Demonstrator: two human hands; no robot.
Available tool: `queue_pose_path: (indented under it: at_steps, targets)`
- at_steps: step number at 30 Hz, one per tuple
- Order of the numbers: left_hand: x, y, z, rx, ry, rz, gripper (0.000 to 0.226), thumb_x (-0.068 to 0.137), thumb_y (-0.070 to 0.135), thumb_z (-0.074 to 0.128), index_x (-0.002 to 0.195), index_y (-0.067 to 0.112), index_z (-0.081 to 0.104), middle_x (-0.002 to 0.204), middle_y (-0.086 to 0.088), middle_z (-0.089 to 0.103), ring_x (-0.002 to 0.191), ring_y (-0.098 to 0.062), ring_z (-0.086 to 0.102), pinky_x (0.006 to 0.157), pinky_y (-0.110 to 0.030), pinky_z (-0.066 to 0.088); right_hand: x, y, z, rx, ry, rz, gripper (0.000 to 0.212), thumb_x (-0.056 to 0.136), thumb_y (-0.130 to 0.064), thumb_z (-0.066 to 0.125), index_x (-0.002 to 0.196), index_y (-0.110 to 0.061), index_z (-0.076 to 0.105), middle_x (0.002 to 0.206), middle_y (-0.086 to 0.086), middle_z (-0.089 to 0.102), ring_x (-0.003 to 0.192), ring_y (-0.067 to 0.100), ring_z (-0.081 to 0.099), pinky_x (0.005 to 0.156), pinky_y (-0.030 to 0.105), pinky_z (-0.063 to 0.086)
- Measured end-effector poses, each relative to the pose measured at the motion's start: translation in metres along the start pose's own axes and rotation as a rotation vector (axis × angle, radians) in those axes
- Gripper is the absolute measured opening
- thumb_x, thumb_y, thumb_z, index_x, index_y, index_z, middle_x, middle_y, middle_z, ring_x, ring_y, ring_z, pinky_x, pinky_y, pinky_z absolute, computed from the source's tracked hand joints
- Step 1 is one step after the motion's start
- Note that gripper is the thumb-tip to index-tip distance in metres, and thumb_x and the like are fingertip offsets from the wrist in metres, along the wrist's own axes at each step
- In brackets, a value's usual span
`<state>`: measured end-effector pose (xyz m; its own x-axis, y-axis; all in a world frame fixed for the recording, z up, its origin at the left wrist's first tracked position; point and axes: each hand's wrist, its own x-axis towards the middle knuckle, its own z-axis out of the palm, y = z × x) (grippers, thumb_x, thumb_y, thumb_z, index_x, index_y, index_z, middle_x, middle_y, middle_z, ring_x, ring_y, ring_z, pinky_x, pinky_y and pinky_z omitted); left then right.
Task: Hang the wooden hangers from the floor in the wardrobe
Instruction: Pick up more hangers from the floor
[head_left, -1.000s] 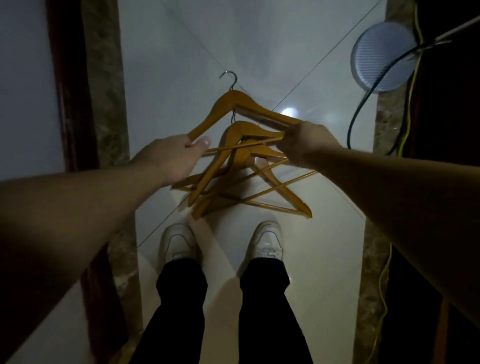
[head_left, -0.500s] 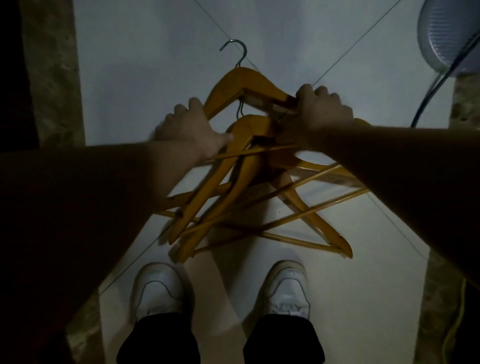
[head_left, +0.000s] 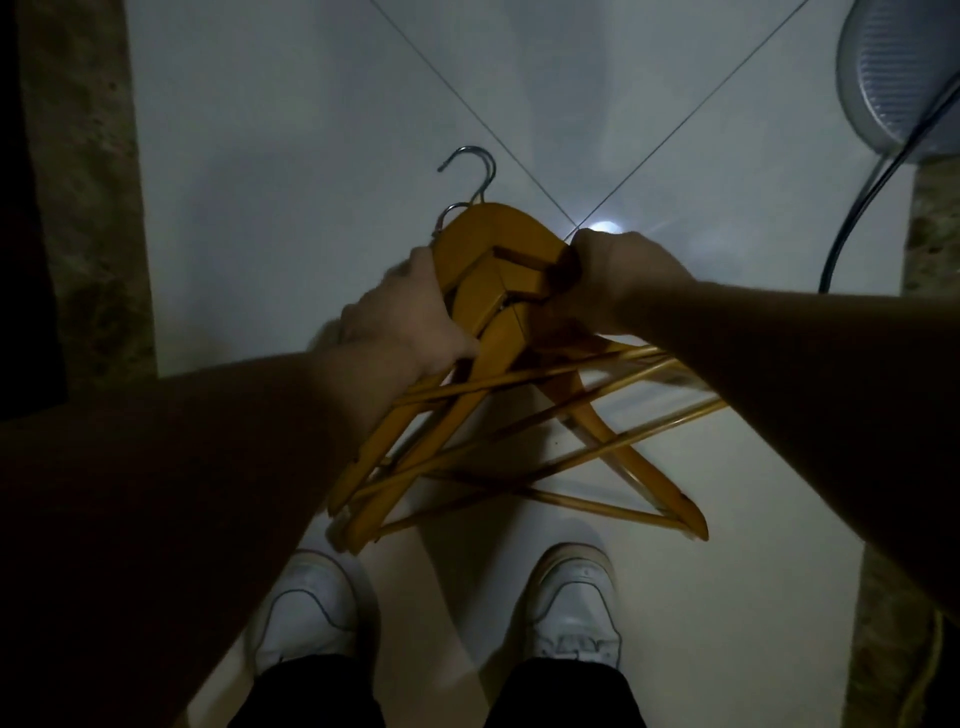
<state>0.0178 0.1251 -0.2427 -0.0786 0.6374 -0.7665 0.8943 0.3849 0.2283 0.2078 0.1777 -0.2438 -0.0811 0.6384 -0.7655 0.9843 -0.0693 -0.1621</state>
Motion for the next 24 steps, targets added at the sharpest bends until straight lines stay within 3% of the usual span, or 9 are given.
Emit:
queue_pose_path:
  at_steps: [3, 5, 8, 11, 14, 19, 24]
  targets:
    - [-0.008, 0.003, 0.002, -0.005, 0.011, 0.007, 0.08, 0.073, 0.039, 0.082, 0.133, 0.015, 0.035, 0.122, -0.016, 0.057, 0.103, -0.038, 0.06, 0.077, -0.045, 0.048, -0.006, 0.005, 0.006, -0.052, -0.004, -0.028, 0.038, 0.093, -0.047, 0.059, 0.112, -0.018, 0.042, 0.083, 0.002, 0.049, 0.086, 0.027, 0.053, 0.087, 0.047, 0.049]
    - [-0.015, 0.004, -0.001, -0.011, 0.034, 0.007, 0.074, 0.076, 0.038, 0.08, 0.133, 0.013, 0.04, 0.123, -0.017, 0.059, 0.106, -0.039, 0.061, 0.08, -0.047, 0.05, -0.013, 0.009, 0.006, -0.045, 0.001, -0.048, 0.037, 0.095, -0.049, 0.056, 0.107, -0.019, 0.037, 0.077, 0.0, 0.043, 0.084, 0.026, 0.05, 0.084, 0.046, 0.046]
    - [-0.026, 0.007, -0.01, -0.005, 0.035, -0.006, 0.064, 0.076, 0.039, 0.08, 0.127, 0.014, 0.05, 0.121, -0.015, 0.061, 0.108, -0.038, 0.06, 0.087, -0.049, 0.051, -0.031, 0.011, 0.002, -0.022, 0.025, -0.084, 0.033, 0.097, -0.047, 0.054, 0.104, -0.02, 0.036, 0.076, -0.001, 0.044, 0.081, 0.026, 0.051, 0.077, 0.043, 0.043]
    - [-0.041, 0.013, -0.027, -0.004, 0.026, -0.01, 0.049, 0.073, 0.035, 0.081, 0.112, 0.018, 0.057, 0.108, -0.012, 0.064, 0.097, -0.035, 0.062, 0.078, -0.042, 0.05, -0.053, 0.009, -0.005, 0.036, 0.027, -0.089, 0.032, 0.097, -0.047, 0.054, 0.102, -0.021, 0.036, 0.081, 0.002, 0.05, 0.081, 0.027, 0.054, 0.077, 0.044, 0.045]
    - [-0.066, 0.02, -0.048, 0.019, 0.052, -0.015, 0.033, 0.075, 0.028, 0.077, 0.095, 0.02, 0.052, 0.097, -0.01, 0.062, 0.086, -0.032, 0.058, 0.073, -0.038, 0.047, -0.08, 0.004, -0.02, 0.056, 0.042, -0.102, 0.032, 0.097, -0.048, 0.051, 0.103, -0.02, 0.036, 0.085, 0.005, 0.053, 0.078, 0.026, 0.053, 0.073, 0.042, 0.043]
    - [-0.123, 0.031, -0.097, 0.086, 0.075, -0.009, 0.039, 0.078, 0.026, 0.075, 0.11, 0.015, 0.055, 0.104, -0.012, 0.061, 0.101, -0.037, 0.061, 0.081, -0.04, 0.048, -0.132, -0.015, -0.062, 0.022, 0.104, -0.115, 0.032, 0.097, -0.05, 0.051, 0.102, -0.022, 0.036, 0.086, 0.006, 0.057, 0.072, 0.024, 0.053, 0.068, 0.041, 0.045]
    - [-0.187, 0.042, -0.168, 0.074, 0.106, -0.012, 0.036, 0.078, 0.024, 0.073, 0.103, 0.018, 0.048, 0.098, -0.009, 0.056, 0.085, -0.03, 0.054, 0.068, -0.036, 0.044, -0.196, -0.048, -0.132, -0.04, 0.158, -0.104, 0.032, 0.097, -0.049, 0.052, 0.108, -0.021, 0.039, 0.084, 0.003, 0.053, 0.079, 0.026, 0.057, 0.07, 0.042, 0.048]
